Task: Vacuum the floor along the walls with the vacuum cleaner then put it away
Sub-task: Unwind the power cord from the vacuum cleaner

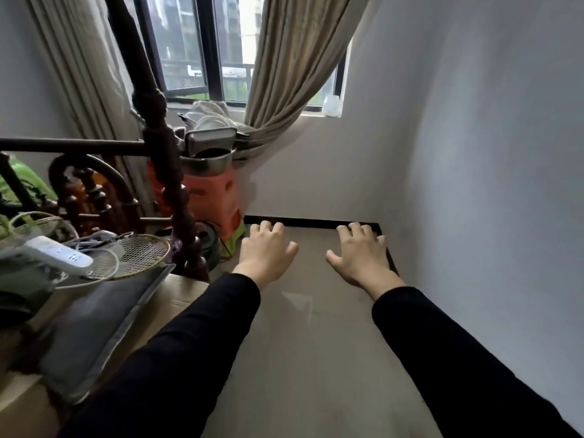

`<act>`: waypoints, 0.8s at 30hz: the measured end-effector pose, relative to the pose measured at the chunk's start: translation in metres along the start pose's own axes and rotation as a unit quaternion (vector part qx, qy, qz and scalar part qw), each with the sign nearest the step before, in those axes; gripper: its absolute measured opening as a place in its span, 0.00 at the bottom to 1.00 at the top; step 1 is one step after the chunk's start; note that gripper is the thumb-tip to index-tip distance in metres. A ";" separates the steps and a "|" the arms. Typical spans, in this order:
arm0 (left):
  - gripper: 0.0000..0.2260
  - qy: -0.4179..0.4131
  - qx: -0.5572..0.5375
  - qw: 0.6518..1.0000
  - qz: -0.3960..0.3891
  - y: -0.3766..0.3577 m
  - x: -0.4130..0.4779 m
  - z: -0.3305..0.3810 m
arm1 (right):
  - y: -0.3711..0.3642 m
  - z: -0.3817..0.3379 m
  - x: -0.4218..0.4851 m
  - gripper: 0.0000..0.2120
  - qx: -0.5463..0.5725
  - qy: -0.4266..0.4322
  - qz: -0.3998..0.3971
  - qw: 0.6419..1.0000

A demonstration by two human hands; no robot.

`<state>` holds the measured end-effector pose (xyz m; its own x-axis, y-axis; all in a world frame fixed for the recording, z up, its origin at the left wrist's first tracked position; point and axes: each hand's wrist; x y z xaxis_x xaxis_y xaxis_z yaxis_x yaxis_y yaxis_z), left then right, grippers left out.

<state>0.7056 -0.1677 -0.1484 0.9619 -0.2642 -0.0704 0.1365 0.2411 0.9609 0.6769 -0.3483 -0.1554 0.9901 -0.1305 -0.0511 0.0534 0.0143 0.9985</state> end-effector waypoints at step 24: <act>0.20 0.411 -0.265 0.871 -0.038 -0.101 0.403 -0.191 | -0.124 -0.141 0.539 0.24 -0.062 0.332 -0.183 0.923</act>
<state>1.1249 -0.1198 -0.3250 0.7604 0.4072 -0.5060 0.0875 0.7077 0.7010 1.2219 -0.2804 -0.3100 0.7608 0.4875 -0.4284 0.3744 0.2094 0.9033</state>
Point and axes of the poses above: each hand's wrist, its own x-axis towards the middle knuckle, its own y-axis out of the back of the hand, z = x × y, and after that the axes turned 14 degrees about -z, right-handed
